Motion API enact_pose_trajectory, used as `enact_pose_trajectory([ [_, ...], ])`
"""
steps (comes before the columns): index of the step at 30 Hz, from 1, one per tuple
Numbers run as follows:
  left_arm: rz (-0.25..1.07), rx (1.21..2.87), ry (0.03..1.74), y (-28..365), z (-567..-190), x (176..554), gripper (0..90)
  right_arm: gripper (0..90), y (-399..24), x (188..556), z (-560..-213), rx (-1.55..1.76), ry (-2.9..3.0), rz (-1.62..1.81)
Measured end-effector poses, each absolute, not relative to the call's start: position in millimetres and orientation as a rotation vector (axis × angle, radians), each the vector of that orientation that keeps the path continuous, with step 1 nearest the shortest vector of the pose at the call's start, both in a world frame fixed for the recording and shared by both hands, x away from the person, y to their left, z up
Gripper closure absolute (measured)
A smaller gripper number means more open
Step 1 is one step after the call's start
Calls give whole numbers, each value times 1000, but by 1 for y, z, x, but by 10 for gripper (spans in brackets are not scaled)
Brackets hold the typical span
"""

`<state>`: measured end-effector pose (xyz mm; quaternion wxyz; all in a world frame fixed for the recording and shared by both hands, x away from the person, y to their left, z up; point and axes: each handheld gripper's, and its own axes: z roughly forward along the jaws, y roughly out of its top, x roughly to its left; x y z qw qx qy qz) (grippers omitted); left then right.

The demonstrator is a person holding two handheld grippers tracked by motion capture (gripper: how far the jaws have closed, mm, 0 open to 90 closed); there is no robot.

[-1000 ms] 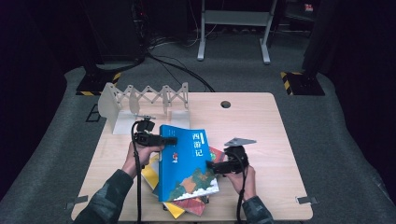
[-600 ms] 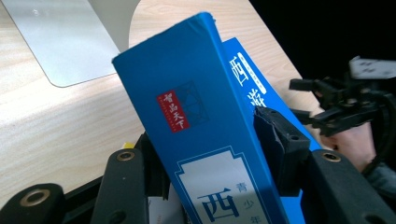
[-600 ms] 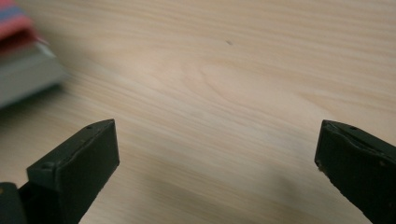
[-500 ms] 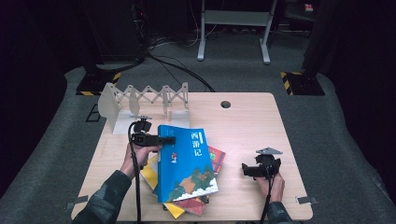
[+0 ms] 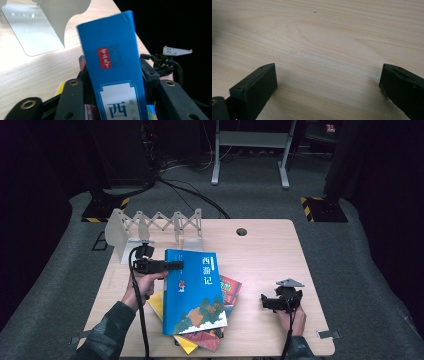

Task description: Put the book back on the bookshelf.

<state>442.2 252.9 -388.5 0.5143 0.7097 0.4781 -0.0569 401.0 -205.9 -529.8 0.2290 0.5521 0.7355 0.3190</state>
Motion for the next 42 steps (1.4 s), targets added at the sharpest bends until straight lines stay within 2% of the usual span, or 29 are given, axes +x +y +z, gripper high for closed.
enact_pose_trajectory([
  [23,151,1693,1048,272,-310,427,619,42,-208,401,-529,1510,2016,880],
  [40,278,1670,1075,303,-285,426,619,44,-208,401,-530,1511,2015,879],
  [42,333,1695,1073,303,-283,425,619,44,-208,401,-530,1510,2015,879],
])
